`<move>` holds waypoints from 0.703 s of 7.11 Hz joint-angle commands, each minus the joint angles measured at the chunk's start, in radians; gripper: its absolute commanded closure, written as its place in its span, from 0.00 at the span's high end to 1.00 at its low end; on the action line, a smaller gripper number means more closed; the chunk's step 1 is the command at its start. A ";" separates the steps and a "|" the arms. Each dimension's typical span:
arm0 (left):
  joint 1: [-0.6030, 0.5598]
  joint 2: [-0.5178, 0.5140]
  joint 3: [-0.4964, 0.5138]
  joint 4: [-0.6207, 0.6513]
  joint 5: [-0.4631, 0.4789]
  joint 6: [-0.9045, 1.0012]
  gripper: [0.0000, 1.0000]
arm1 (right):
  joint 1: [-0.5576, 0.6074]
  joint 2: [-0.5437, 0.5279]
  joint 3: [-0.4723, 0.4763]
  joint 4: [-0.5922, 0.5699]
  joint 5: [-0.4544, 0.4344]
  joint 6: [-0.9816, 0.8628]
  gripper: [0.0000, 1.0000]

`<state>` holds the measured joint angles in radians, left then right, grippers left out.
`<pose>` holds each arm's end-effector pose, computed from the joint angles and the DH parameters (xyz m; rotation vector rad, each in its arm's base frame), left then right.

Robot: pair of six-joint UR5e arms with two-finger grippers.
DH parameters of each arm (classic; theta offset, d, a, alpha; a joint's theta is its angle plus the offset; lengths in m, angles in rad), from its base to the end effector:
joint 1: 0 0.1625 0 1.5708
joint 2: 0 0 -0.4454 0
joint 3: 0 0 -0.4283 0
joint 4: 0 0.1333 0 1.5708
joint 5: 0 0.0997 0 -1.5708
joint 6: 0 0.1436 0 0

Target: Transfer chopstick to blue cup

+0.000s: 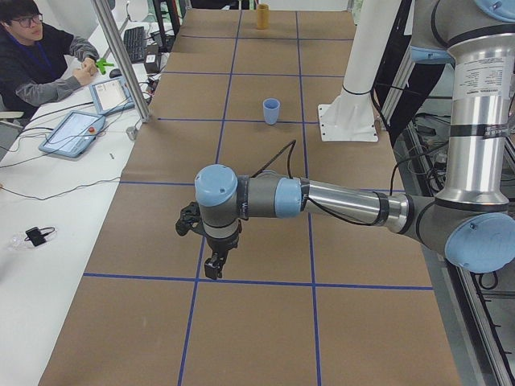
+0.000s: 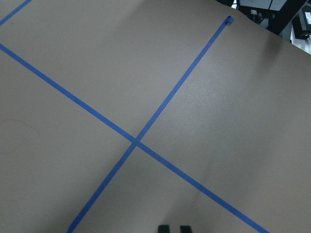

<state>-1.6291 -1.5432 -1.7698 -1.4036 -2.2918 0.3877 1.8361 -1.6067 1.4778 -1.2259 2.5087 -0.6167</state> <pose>-0.0682 -0.5068 0.6421 0.1641 0.7054 0.3165 0.1544 -0.5014 0.7243 0.5841 -0.7654 -0.4253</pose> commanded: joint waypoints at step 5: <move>0.000 0.000 0.006 0.000 0.000 -0.001 0.99 | 0.057 0.007 0.033 -0.001 0.045 0.002 0.00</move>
<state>-1.6291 -1.5432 -1.7652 -1.4036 -2.2918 0.3866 1.8815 -1.6010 1.5031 -1.2265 2.5522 -0.6152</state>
